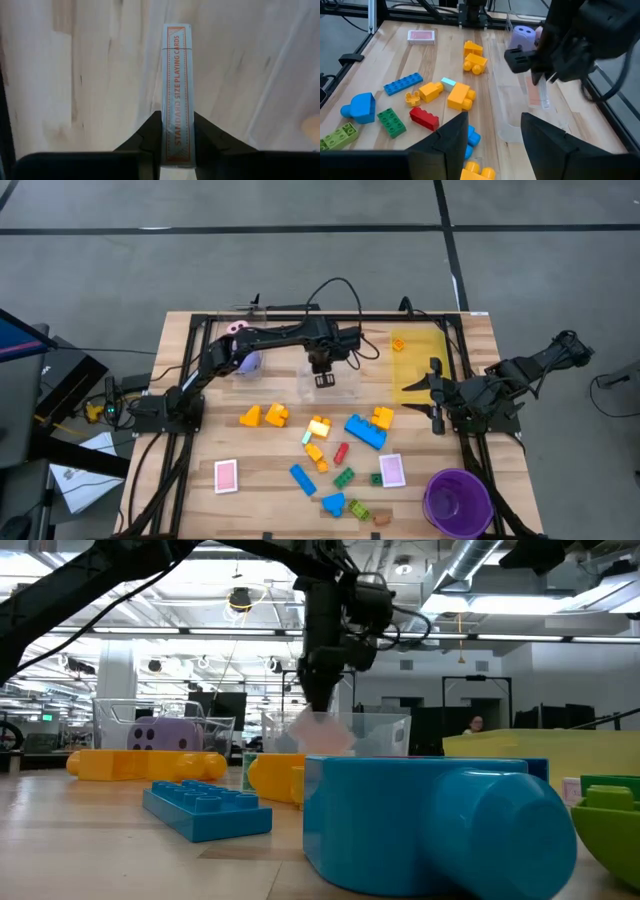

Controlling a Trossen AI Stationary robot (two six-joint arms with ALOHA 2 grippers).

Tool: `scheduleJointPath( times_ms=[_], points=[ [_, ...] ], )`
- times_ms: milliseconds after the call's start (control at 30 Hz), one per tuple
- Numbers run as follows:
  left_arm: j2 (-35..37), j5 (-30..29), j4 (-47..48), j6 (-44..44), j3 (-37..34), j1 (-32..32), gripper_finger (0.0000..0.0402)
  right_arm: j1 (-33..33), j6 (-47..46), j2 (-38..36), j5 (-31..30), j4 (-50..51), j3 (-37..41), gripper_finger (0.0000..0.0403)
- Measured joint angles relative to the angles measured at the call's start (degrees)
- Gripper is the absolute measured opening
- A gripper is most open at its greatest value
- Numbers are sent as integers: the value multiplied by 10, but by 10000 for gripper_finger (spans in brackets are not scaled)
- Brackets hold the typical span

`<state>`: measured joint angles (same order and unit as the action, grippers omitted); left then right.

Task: Pick & Place Toys
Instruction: Put the orange deck of cards into the bottom transparent bin

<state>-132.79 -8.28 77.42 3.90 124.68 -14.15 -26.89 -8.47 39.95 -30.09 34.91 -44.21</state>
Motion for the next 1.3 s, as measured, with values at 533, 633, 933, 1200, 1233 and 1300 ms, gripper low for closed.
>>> scheduleJointPath(
  times_ms=[533, 633, 933, 1200, 1233, 1300],
  points=[
    [36, 51, -138, -58, -65, 4, 60, -1, -38, 0, 0, 29, 0, 175],
    [61, 51, -189, -62, -119, 4, 60, -1, -45, 0, 0, 29, 0, 175],
    [184, 58, -377, -58, -316, -12, 60, -1, -51, 1, 0, 28, 0, 175],
    [222, 102, -484, -46, -428, -28, 60, 0, -48, 1, 0, 24, 0, 175],
    [220, 102, -489, -43, -438, -28, 60, 0, -47, 1, -1, 24, 0, 175],
    [218, 103, -532, -41, -451, -26, 60, 0, -42, 1, -1, 24, 0, 175]
  ],
)
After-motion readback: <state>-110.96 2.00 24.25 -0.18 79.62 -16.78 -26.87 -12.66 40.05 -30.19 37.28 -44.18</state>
